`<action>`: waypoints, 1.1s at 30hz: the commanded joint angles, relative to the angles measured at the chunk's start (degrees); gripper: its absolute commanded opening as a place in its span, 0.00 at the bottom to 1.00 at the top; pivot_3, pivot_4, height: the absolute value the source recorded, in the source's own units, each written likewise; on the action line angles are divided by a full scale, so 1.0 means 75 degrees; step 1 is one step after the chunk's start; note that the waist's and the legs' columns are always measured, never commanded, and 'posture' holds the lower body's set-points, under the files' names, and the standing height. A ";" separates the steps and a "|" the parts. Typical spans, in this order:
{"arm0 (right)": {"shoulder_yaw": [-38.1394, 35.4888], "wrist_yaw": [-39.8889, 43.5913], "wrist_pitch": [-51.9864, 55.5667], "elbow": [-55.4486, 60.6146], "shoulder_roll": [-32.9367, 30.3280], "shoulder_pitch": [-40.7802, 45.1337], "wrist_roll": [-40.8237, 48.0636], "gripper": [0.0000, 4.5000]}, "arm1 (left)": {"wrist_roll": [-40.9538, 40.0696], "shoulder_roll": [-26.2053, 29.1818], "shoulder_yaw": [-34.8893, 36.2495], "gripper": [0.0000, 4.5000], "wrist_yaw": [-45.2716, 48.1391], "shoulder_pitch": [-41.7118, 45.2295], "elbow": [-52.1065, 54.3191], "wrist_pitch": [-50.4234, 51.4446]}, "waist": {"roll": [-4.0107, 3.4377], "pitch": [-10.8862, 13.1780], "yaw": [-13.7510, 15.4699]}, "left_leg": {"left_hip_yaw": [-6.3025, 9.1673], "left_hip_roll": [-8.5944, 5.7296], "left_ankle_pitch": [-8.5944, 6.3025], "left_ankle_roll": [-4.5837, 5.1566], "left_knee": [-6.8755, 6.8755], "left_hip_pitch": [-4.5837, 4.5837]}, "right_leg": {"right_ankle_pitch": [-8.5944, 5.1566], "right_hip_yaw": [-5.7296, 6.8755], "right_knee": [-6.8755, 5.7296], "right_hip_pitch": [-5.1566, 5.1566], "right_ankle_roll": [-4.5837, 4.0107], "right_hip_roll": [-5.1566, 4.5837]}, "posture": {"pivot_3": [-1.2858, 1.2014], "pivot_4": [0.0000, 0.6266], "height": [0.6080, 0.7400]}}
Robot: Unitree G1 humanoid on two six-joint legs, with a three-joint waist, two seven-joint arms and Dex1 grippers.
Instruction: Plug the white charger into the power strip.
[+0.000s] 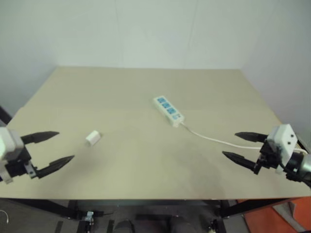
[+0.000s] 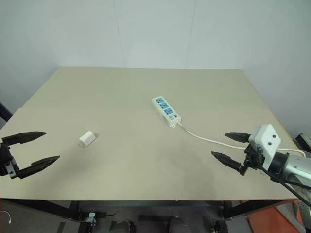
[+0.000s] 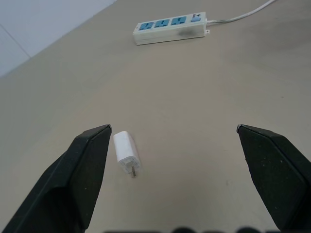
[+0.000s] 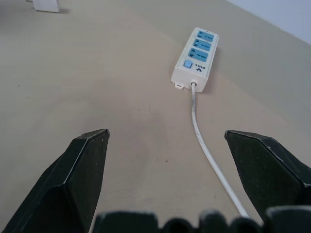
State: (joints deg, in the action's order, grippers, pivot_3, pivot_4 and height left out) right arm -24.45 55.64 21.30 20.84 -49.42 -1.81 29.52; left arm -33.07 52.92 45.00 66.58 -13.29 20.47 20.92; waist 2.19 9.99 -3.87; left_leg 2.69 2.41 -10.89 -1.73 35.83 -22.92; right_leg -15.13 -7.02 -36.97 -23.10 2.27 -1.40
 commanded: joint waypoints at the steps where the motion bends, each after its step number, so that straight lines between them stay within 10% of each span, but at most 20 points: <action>1: 0.0054 -0.0128 -0.0060 0.0246 -0.0009 0.0135 0.0013 0.99 | -0.0149 0.0129 0.0054 1.00 -0.0083 0.0106 0.0179 0.0031 | 0.0000 0.0000 -0.0001 | -0.0001 0.0000 0.0000 0.0000 0.0001 0.0000 | -0.0002 0.0000 0.0000 0.0000 -0.0005 0.0000 | 0.52 0.24 1.00; 15: 0.1813 -0.1810 0.0198 -0.0377 0.1055 0.1458 -0.1206 0.99 | -0.0352 -0.0017 -0.0361 1.00 -0.0440 0.0320 0.0547 0.0152 | 0.0001 -0.0001 -0.0042 | -0.0005 0.0012 0.0000 -0.0001 0.0006 0.0005 | 0.0012 -0.0003 -0.0006 -0.0002 -0.0003 0.0013 | 0.52 0.24 1.00; 30: 0.4204 -0.4584 0.0698 -0.5731 0.3793 0.5748 -0.3941 0.99 | -0.0418 -0.0128 -0.0551 1.00 -0.0518 0.0340 0.0564 0.0070 | -0.0013 0.0007 -0.0030 | -0.0004 0.0018 0.0001 0.0000 -0.0008 -0.0018 | 0.0058 0.0000 -0.0010 -0.0027 -0.0046 0.0022 | 0.52 0.24 1.00; 33: 0.4226 -0.4376 0.0812 -0.6327 0.3890 0.6067 -0.3962 0.87 | -0.0421 -0.0131 -0.0526 1.00 -0.0481 0.0302 0.0510 0.0025 | -0.0014 0.0007 -0.0030 | -0.0002 0.0017 0.0001 0.0000 -0.0009 -0.0028 | 0.0058 0.0003 -0.0008 -0.0029 -0.0048 0.0020 | 0.52 0.24 1.00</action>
State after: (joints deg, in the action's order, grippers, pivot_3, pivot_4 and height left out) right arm 7.90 22.62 27.04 -25.66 -19.89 42.33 0.35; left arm -35.55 51.92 39.51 62.76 -11.04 23.82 21.99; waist 2.08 10.04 -4.09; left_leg 2.68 2.53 -10.89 -1.73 35.76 -23.14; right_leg -14.70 -7.00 -37.03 -23.32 1.91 -1.25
